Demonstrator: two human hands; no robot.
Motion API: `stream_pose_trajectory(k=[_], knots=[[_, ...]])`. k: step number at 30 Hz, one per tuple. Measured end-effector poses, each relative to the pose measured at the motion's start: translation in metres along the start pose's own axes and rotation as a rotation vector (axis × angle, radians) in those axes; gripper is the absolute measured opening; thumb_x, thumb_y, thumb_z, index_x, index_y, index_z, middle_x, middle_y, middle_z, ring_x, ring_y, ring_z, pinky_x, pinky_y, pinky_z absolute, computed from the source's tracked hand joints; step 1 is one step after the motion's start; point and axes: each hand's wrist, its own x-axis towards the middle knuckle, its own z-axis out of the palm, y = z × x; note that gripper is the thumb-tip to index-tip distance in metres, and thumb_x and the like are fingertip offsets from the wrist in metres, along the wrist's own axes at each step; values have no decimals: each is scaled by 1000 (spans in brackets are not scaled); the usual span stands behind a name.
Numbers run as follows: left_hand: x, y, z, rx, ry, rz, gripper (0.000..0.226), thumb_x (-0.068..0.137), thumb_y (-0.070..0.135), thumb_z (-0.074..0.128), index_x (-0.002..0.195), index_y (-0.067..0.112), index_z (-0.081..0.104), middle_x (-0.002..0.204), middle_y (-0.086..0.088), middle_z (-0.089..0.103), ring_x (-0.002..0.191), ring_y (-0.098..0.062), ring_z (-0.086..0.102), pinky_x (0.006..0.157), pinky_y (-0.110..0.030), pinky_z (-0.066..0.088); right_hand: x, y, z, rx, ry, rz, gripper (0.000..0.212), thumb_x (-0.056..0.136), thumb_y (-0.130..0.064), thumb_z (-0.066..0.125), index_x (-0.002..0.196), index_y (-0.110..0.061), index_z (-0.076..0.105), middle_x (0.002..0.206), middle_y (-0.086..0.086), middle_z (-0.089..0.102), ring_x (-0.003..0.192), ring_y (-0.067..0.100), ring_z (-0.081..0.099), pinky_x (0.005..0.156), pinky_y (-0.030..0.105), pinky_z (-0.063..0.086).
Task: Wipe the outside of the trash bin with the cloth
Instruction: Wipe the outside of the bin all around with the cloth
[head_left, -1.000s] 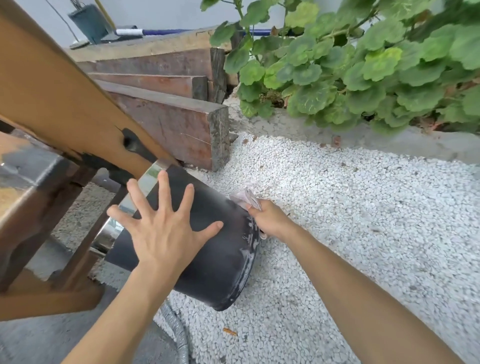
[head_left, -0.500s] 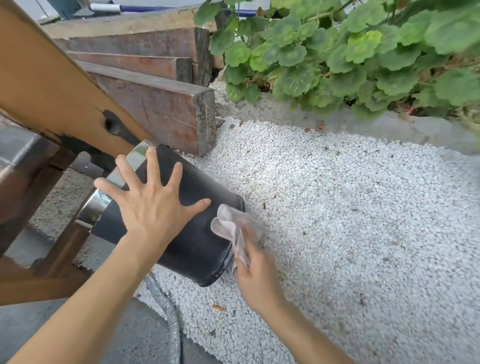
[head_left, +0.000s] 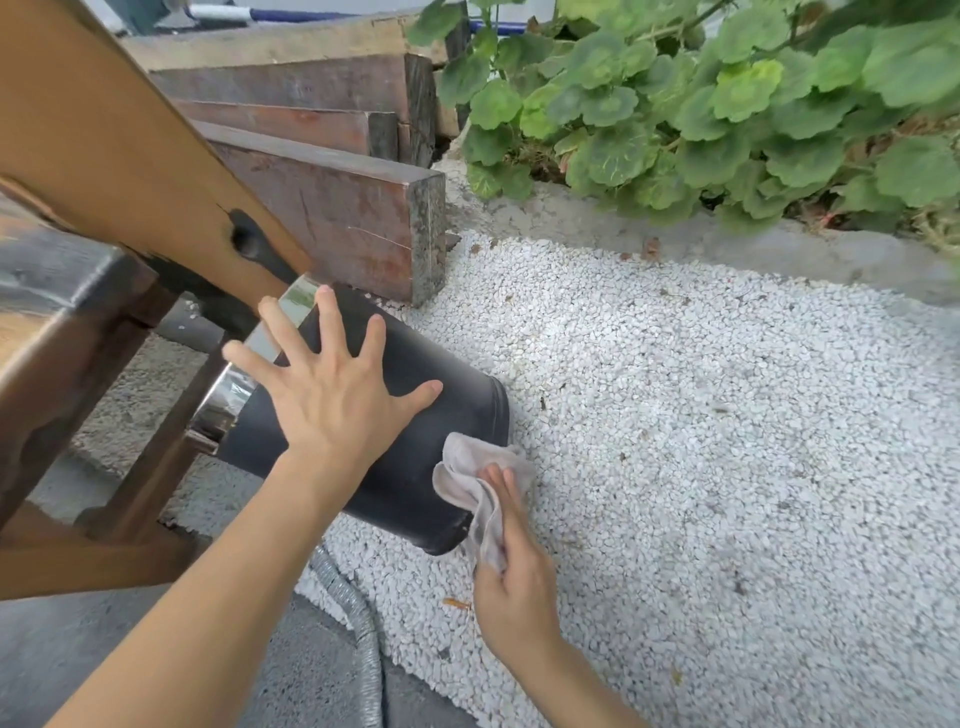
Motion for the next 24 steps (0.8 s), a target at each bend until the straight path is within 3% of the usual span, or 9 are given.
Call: stream_pose_trajectory(k=[2, 3, 4, 5, 7, 12, 17, 20, 24], knots=[[0, -3, 2, -4, 5, -4, 101, 68, 99, 16, 149, 42, 35, 166, -10, 14, 143, -56, 2, 102, -79, 14, 21, 2, -5, -44, 24, 56, 63, 98, -7, 50, 151, -37, 37, 134, -4, 66, 116, 12, 64, 94, 22, 52], [0, -4, 3, -4, 12, -6, 101, 68, 99, 16, 149, 42, 36, 166, -10, 14, 143, -56, 3, 102, -78, 15, 36, 3, -9, -68, 26, 97, 55, 100, -12, 54, 147, -38, 44, 104, 1, 74, 86, 3, 68, 75, 15, 52], [0, -5, 4, 0, 19, -7, 101, 68, 99, 16, 148, 42, 37, 166, -10, 15, 142, -56, 4, 101, -78, 16, 54, 2, -13, -84, 12, 143, 45, 101, -20, 55, 141, -42, 49, 80, -3, 71, 65, 1, 63, 60, 16, 50], [0, -5, 5, 2, 26, -10, 100, 68, 99, 17, 148, 42, 38, 165, -10, 15, 142, -56, 5, 101, -77, 16, 73, 0, -17, -91, -9, 194, 34, 103, -28, 53, 133, -43, 56, 73, -4, 69, 59, 6, 63, 53, 23, 50], [-1, -6, 7, -6, 38, -16, 99, 69, 99, 19, 147, 42, 39, 165, -10, 16, 142, -56, 6, 100, -77, 18, 116, -5, -25, -92, -80, 318, 24, 103, -34, 51, 121, -31, 67, 88, 6, 74, 75, 20, 71, 68, 42, 58], [-5, 0, 6, -17, 42, -27, 98, 70, 97, 22, 149, 40, 37, 166, -10, 11, 143, -57, 4, 100, -79, 19, 213, 5, -22, -72, -342, 629, 29, 102, -36, 51, 112, -9, 59, 114, 17, 68, 96, 26, 65, 80, 34, 49], [-6, 5, 5, -15, 47, -23, 98, 71, 96, 25, 151, 38, 35, 166, -12, 9, 143, -57, 4, 101, -78, 17, 250, 45, -5, -82, -452, 736, 59, 82, -45, 60, 130, -11, 53, 126, 11, 65, 112, 31, 63, 105, 53, 45], [-2, 2, 7, -20, 44, -24, 97, 72, 96, 24, 150, 39, 36, 166, -11, 10, 144, -57, 5, 101, -78, 17, 234, 31, -10, -49, -390, 697, 53, 87, -49, 60, 127, -14, 54, 121, 6, 66, 110, 26, 62, 105, 47, 44], [4, -1, 7, -36, 51, -21, 95, 72, 95, 26, 148, 40, 39, 165, -11, 12, 143, -56, 5, 102, -79, 16, 163, 8, -23, -3, -180, 588, 39, 94, -50, 55, 116, -20, 66, 101, 4, 73, 93, 21, 69, 88, 42, 54]])
